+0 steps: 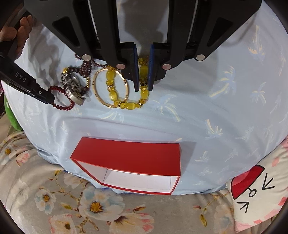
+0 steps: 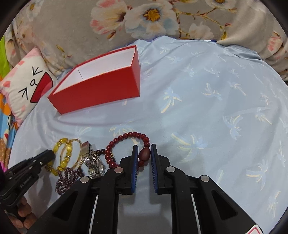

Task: Organize jewelry
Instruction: 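Grasp the dark red beaded bracelet with the right gripper while the left lifts the yellow bracelet, then lower both bracelets into the red box and open both grippers, then move both grippers back to the remaining jewelry beside the box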

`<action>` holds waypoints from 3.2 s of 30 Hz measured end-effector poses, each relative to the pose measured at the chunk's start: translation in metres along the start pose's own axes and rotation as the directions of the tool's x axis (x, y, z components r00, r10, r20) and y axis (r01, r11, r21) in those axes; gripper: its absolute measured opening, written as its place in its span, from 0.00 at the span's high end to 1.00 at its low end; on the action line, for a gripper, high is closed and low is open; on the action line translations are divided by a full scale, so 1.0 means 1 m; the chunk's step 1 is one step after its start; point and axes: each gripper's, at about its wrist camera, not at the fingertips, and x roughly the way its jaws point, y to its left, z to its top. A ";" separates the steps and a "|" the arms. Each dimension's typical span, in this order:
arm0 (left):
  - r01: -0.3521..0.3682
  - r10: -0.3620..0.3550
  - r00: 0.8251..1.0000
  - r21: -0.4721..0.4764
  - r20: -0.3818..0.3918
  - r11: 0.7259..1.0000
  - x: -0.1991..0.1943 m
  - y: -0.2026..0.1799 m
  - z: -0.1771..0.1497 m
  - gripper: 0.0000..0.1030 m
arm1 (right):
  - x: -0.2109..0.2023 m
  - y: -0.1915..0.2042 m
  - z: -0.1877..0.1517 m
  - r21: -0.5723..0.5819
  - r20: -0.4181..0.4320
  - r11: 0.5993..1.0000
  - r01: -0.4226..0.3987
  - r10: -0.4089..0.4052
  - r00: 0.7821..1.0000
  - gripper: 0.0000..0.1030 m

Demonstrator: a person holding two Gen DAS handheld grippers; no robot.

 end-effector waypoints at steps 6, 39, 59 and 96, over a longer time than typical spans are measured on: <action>0.045 -0.044 0.999 -0.012 0.030 0.999 -0.023 -0.006 0.009 0.91 | -0.027 -0.003 0.009 0.019 0.048 1.000 -0.025 0.024 0.999 0.87; 0.115 -0.113 0.979 -0.001 0.169 0.993 0.001 -0.008 0.193 0.91 | 0.012 0.063 0.165 -0.039 0.146 0.986 -0.160 0.164 0.976 0.87; -0.005 0.014 0.991 -0.064 0.135 0.998 0.065 0.032 0.186 0.55 | 0.089 0.076 0.159 -0.079 0.061 0.991 -0.104 0.109 0.992 0.72; -0.055 0.056 0.998 -0.031 0.035 0.998 -0.019 0.010 0.010 0.55 | -0.042 0.022 -0.018 -0.061 0.029 0.995 -0.083 0.085 0.996 0.72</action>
